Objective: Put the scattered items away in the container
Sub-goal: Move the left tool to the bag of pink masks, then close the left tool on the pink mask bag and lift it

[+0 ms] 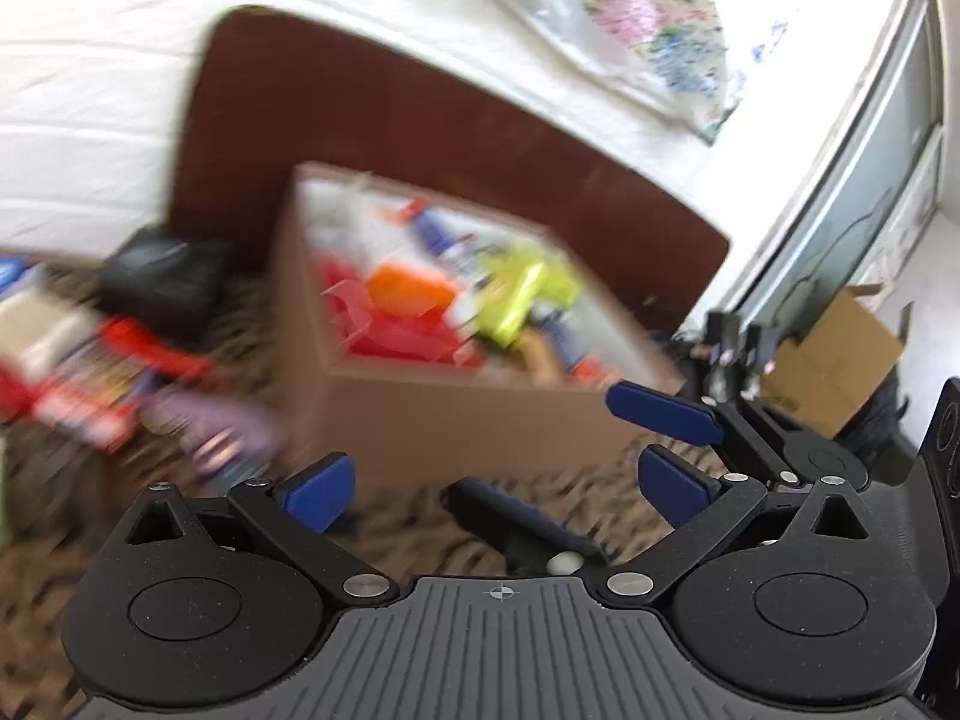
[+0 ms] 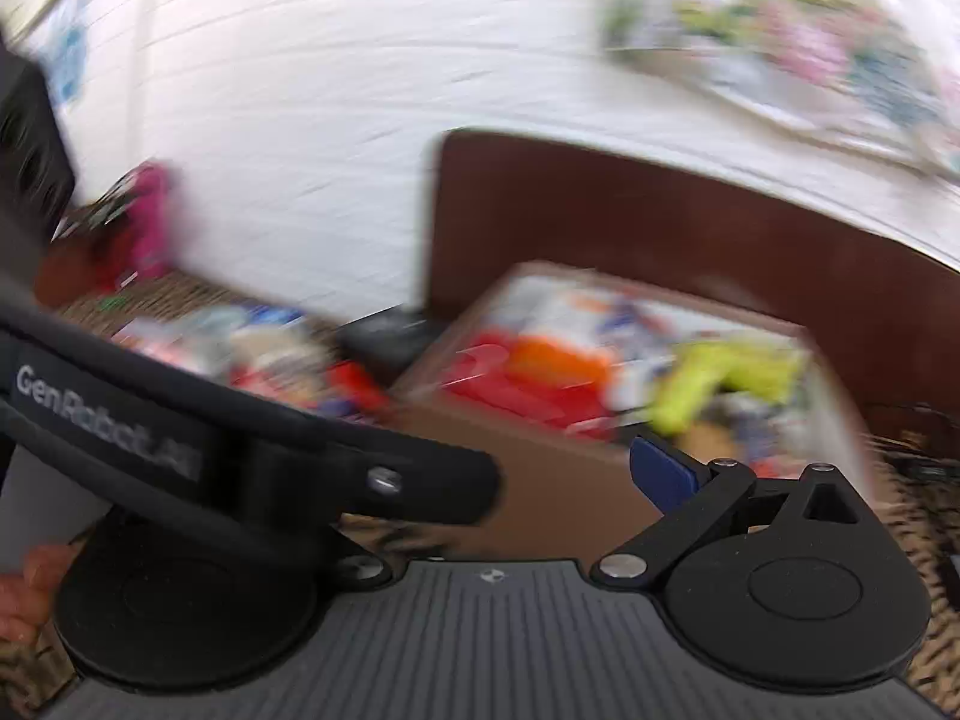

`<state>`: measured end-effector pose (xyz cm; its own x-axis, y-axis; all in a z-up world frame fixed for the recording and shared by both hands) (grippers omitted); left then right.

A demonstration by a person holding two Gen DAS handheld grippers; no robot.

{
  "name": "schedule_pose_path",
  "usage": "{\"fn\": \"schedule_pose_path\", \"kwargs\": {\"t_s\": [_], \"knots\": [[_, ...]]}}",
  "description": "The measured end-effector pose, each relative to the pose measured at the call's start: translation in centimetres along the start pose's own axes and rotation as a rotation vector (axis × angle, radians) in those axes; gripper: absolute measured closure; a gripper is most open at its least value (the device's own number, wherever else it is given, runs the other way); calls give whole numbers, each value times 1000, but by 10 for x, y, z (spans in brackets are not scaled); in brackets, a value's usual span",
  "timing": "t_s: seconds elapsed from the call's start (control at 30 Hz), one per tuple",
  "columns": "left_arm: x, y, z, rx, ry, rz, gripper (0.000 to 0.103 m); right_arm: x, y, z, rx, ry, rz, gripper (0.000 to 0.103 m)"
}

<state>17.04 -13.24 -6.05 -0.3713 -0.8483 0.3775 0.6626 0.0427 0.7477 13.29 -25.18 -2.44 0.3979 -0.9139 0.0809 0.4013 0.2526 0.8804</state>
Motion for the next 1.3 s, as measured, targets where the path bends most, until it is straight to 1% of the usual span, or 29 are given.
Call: {"fn": "schedule_pose_path", "kwargs": {"t_s": [0.07, 0.13, 0.2, 0.3, 0.4, 0.5, 0.6, 0.63, 0.67, 0.77, 0.9, 0.93, 0.97, 1.0, 1.07, 1.13, 1.17, 1.2, 1.3], "knots": [[-25, -20, 18, -9, 56, 21, 0, -36, -6, -11, -19, 26, 35, 3], [-53, -39, 36, -20, 96, 54, 0, -70, -12, -19, -31, 73, 50, 3], [-80, -54, 52, -27, 144, 94, 0, -96, -15, -31, -42, 132, 34, 3], [-115, -66, 74, -13, 206, 131, 0, -130, -16, -48, -64, 197, 3, 3], [-148, -62, 92, 20, 257, 169, 0, -159, -9, -63, -64, 227, 20, 5], [-183, -53, 106, 54, 283, 236, 0, -184, 0, -77, -49, 261, 60, 8], [-211, -43, 111, 70, 293, 265, 3, -206, 5, -91, -51, 307, 103, 18], [-218, -38, 110, 74, 298, 262, 4, -212, 5, -98, -64, 319, 112, 24], [-225, -34, 110, 79, 304, 257, 6, -218, 6, -105, -80, 328, 117, 28], [-242, -22, 106, 84, 315, 257, 11, -228, 8, -125, -110, 348, 107, 33], [-260, -8, 92, 73, 304, 252, 21, -235, 12, -148, -129, 363, 95, 34], [-265, -5, 86, 60, 306, 250, 23, -236, 13, -153, -132, 364, 97, 35], [-270, -4, 80, 40, 304, 252, 29, -237, 14, -158, -135, 366, 98, 35], [-274, -2, 74, 23, 296, 256, 31, -238, 14, -163, -141, 368, 96, 35], [-281, -1, 64, 5, 300, 256, 30, -236, 12, -173, -162, 364, 78, 36], [-284, 2, 57, 3, 305, 238, 30, -232, 8, -186, -192, 346, 50, 36], [-285, 4, 54, 3, 305, 229, 29, -229, 6, -192, -204, 343, 32, 38], [-285, 6, 52, 3, 305, 222, 29, -226, 5, -196, -208, 347, 15, 41], [-287, 10, 47, -2, 310, 210, 28, -228, 5, -199, -192, 354, 34, 42]]}}
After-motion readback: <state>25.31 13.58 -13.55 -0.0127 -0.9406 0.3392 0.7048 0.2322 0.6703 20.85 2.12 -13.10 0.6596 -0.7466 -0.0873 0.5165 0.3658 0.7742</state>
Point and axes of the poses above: each gripper's, at about its wrist camera, not at the fingertips, and z roughly against the way its jaws point, x to its right, y to its top, the point moved 6 cm from there along -z, roughly the way its jaws point, and after that the axes turned 5 degrees about y, right-handed, at the moved point
